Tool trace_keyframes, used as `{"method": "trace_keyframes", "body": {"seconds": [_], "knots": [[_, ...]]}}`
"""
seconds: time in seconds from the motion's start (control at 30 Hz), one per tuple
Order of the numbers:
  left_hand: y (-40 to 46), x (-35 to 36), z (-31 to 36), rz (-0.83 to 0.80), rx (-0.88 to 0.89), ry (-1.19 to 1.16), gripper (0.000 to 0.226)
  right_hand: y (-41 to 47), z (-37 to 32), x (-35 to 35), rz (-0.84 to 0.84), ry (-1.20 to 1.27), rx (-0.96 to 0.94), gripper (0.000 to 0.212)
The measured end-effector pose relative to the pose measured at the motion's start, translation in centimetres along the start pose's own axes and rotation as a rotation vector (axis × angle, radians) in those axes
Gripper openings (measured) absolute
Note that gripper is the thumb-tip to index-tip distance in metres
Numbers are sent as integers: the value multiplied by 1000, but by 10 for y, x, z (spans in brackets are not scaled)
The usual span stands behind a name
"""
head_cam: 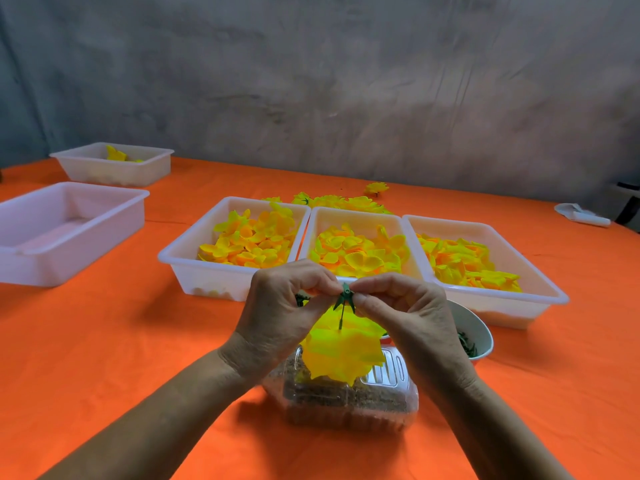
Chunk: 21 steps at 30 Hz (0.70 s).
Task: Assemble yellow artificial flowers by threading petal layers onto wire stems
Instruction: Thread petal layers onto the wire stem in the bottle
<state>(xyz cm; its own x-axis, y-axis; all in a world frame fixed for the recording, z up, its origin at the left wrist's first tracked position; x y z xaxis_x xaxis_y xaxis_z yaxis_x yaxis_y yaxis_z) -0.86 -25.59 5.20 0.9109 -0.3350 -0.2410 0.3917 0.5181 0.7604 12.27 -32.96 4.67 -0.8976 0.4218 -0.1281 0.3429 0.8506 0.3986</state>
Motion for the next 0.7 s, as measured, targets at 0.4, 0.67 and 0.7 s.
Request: {"method": "trace_keyframes", "body": {"seconds": [0.4, 0.67, 0.7], "knots": [[0, 1, -1, 13, -60, 22, 4, 1, -2, 2, -47, -55, 13, 12], [0, 1, 0, 1, -107, -5, 12, 2, -5, 2, -51, -83, -8, 14], [0, 1, 0, 1, -121, -9, 16, 2, -5, 2, -54, -80, -4, 14]]}}
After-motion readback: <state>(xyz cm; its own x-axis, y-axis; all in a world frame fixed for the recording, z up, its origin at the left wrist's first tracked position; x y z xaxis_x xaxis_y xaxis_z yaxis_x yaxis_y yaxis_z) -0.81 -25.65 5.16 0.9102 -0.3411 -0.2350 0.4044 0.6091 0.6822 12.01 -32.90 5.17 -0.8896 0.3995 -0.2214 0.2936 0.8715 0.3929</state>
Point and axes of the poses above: each hand's wrist, its own y-axis towards the middle knuckle, its own x-axis out of the palm, z = x × y, the point moved 5 cm from there along y, towards the middle knuckle, and after that the axes turned 5 degrees about -y, right-handed, at the moved point
